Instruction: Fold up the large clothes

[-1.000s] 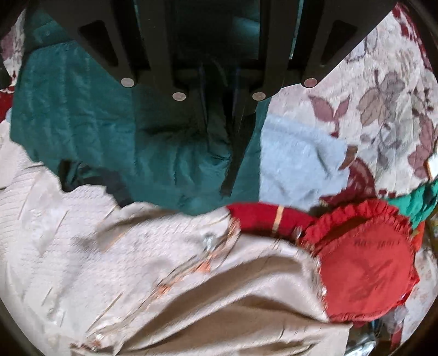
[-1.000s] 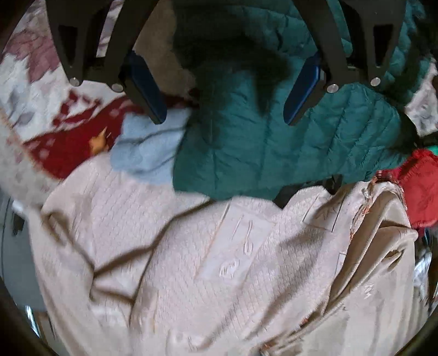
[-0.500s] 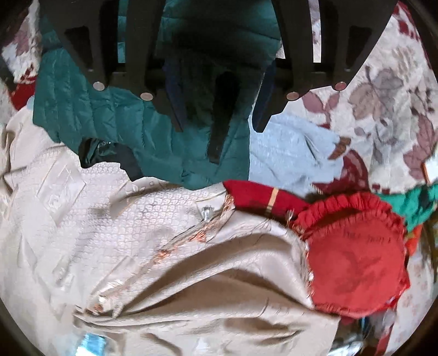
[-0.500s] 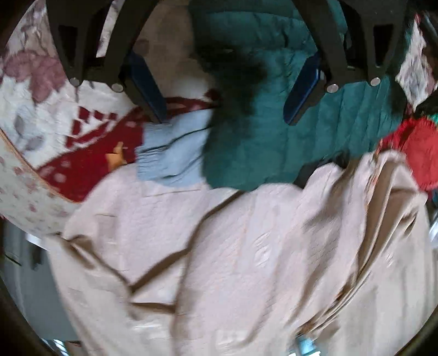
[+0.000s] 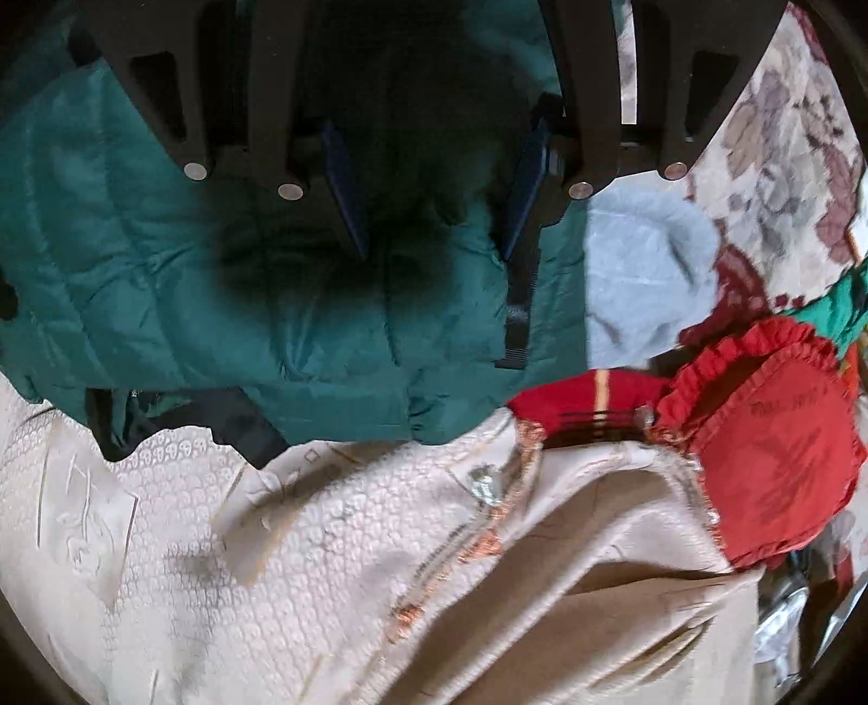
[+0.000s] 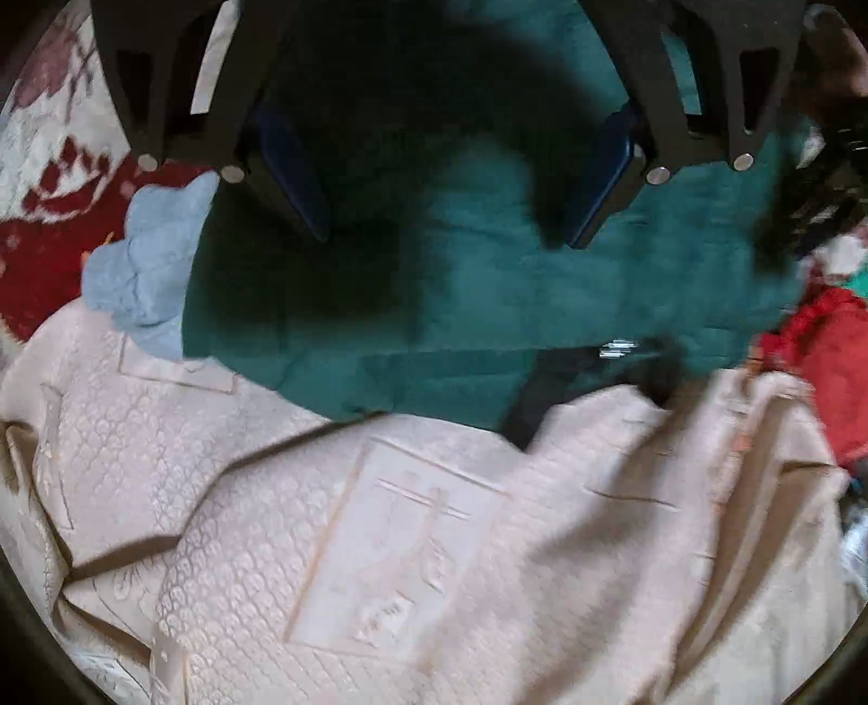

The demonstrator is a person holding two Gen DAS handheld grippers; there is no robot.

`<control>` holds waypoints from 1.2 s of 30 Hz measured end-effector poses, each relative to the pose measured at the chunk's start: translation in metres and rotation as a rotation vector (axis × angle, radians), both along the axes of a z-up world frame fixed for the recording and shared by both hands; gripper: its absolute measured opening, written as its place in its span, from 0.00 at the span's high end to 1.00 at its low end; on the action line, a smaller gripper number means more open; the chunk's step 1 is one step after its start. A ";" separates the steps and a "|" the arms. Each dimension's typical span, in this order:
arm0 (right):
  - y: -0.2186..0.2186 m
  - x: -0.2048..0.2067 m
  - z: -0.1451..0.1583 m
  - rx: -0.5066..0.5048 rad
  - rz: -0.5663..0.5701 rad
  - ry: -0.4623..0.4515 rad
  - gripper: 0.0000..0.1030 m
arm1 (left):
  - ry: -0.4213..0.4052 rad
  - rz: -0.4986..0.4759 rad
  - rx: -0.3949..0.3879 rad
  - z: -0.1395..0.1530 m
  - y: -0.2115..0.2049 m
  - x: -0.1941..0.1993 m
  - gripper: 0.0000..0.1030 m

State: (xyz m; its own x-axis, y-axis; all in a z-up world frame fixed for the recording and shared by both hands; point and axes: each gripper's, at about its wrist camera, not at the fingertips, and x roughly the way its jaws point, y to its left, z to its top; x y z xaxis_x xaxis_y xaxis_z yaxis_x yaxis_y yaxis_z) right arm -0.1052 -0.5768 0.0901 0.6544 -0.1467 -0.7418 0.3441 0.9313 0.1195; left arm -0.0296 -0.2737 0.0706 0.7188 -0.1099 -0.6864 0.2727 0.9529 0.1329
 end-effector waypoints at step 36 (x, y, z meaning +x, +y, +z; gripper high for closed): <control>0.023 -0.049 -0.014 -0.059 -0.023 0.114 0.12 | 0.032 0.003 -0.049 -0.016 -0.006 0.016 0.65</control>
